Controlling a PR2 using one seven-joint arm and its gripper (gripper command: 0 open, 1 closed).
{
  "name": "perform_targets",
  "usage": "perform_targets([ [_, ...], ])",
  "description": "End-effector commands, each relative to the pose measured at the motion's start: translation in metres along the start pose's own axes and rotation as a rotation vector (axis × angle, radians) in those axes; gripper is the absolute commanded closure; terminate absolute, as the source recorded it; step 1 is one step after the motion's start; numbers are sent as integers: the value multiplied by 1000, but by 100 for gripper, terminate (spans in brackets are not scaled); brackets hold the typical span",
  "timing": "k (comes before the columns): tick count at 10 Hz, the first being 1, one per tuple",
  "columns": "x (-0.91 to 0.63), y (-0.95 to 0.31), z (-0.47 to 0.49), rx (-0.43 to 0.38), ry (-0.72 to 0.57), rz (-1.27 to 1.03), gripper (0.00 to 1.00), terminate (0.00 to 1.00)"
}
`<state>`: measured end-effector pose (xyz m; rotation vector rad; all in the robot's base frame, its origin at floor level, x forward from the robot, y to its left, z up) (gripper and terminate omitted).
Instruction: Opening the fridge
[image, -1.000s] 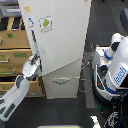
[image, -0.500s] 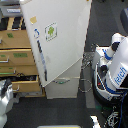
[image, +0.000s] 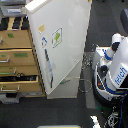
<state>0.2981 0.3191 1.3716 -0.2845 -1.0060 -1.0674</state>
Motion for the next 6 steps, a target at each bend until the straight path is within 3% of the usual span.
perform_targets([
  [1,-188,190,-337,-210,515,538,0,0],
  [2,-207,209,-412,-232,590,559,0,0],
  [6,-149,210,-566,-283,685,514,0,0],
])
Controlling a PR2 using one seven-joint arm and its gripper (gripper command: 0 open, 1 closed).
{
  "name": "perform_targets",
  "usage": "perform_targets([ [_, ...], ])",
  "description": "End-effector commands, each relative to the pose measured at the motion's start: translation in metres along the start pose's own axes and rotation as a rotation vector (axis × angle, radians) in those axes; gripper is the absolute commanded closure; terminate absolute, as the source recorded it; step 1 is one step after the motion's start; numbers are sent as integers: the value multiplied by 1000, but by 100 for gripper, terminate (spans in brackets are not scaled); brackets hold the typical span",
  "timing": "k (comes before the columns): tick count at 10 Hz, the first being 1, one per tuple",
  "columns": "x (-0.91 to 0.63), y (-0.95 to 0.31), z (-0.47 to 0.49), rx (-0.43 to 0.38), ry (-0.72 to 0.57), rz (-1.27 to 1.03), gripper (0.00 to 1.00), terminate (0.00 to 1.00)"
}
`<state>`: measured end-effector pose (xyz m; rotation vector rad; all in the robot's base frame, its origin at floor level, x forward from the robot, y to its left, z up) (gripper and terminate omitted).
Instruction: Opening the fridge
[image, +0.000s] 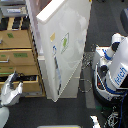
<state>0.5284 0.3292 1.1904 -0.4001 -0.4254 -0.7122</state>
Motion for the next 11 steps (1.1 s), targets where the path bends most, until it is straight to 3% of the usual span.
perform_targets([
  [1,197,64,-315,-36,280,8,0,0],
  [3,312,-57,-304,75,297,-124,0,0],
  [4,352,-118,-278,94,287,-155,0,0],
  [5,397,-242,-223,166,267,-247,0,0],
  [7,407,-389,-164,197,216,-423,0,0],
  [10,370,-643,-60,105,80,-733,0,0],
  [11,351,-737,-33,20,30,-858,0,0],
])
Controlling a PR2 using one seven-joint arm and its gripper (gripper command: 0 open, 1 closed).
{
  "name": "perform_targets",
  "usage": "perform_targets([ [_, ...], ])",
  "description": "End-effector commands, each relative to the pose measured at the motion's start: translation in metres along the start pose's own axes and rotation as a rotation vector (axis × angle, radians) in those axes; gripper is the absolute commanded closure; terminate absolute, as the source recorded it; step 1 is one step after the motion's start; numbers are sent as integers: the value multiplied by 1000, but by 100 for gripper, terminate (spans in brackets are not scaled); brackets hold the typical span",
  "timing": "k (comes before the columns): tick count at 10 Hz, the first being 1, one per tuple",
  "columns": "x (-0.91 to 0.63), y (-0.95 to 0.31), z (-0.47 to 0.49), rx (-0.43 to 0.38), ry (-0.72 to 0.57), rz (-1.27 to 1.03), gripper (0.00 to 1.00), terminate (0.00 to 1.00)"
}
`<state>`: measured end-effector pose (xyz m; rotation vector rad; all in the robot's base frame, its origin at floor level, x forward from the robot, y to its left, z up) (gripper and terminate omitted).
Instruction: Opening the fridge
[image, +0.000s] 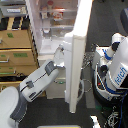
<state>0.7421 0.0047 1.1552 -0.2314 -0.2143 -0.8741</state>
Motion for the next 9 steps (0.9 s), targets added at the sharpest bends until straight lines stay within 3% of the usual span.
perform_targets([
  [1,73,-666,240,86,-232,-757,0,0],
  [4,98,-434,130,127,-87,-410,0,0],
  [5,19,-278,78,117,-26,-213,0,0],
  [9,-182,-117,44,34,-54,4,0,0],
])
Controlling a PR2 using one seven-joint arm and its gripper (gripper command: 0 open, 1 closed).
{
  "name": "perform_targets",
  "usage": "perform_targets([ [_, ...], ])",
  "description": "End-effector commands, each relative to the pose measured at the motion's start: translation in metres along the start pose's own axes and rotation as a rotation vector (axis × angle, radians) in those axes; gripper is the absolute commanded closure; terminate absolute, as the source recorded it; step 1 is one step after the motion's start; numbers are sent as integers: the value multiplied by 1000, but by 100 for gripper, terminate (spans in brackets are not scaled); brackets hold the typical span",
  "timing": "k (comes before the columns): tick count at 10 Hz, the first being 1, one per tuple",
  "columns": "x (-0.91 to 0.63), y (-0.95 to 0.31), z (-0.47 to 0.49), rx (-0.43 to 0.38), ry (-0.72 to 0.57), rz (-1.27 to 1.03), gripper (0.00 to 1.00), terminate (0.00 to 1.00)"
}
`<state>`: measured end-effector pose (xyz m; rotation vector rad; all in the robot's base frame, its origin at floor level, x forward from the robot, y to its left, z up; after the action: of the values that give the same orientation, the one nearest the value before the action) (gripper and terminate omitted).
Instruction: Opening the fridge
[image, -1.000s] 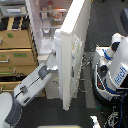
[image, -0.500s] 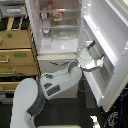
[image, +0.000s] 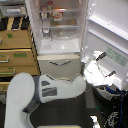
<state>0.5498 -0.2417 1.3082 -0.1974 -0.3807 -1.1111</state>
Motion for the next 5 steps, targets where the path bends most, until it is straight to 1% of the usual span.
perform_targets([
  [1,-369,140,-26,-18,34,338,0,0],
  [2,-398,155,-17,12,-6,393,0,0],
  [3,-423,170,-5,29,-79,462,0,0],
  [5,-457,171,-4,54,-139,511,0,0],
])
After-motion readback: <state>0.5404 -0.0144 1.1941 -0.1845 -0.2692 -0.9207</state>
